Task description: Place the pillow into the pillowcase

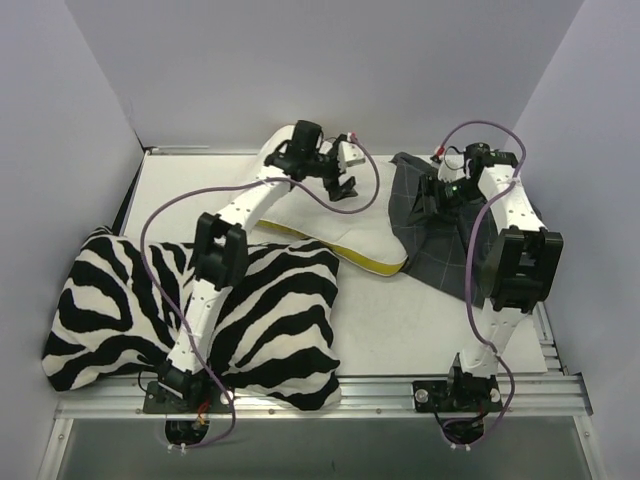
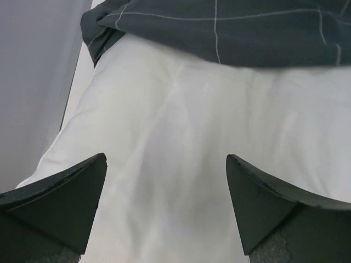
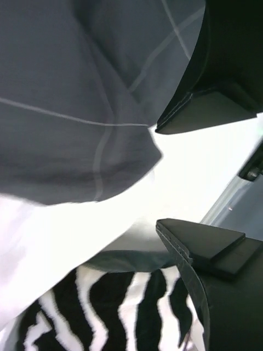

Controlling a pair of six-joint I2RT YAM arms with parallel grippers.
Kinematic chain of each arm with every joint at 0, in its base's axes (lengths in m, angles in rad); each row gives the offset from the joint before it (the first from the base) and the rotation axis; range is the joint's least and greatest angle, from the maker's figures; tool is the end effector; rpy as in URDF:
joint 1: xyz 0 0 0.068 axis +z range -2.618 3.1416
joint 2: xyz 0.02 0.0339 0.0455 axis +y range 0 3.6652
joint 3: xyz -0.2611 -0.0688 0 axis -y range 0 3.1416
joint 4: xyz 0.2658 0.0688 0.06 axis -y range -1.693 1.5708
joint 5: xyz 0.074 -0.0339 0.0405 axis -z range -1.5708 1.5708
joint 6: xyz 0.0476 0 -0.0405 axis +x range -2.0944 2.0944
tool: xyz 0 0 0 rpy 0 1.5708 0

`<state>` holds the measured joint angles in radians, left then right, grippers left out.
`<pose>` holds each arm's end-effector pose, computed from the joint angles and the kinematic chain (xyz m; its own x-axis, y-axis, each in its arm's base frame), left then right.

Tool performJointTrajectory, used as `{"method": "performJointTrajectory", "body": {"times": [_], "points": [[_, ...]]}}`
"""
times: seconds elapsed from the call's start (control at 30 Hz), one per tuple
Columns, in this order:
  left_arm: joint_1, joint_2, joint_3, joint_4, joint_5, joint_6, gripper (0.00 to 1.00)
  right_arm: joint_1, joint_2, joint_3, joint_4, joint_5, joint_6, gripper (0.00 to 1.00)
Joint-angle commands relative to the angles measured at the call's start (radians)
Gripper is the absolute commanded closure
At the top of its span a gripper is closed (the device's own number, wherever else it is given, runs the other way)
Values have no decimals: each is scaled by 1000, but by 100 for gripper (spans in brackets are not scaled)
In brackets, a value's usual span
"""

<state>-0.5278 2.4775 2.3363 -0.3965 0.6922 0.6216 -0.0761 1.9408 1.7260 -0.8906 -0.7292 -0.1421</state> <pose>0.4963 -0.3245 0.2398 0.1419 0.4362 -0.8886 0.9579 0.1660 0.2344 0.4372 -0.0015 0.2610 -0.8479 -0.0413 -0.5286 -0.3652 0.7682 0.5259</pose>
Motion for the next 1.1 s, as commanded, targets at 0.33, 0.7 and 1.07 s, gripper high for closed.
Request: {"method": "performJointTrajectory", "body": {"times": [0.33, 0.7, 1.07], "points": [[-87, -312, -375, -501, 61, 665, 3, -4, -257, -466, 223, 37, 191, 50], [-120, -193, -279, -479, 29, 629, 3, 99, -192, -611, 538, 241, 299, 63], [-123, -180, -287, -456, 13, 670, 3, 47, -229, -631, 489, 192, 118, 64]]}}
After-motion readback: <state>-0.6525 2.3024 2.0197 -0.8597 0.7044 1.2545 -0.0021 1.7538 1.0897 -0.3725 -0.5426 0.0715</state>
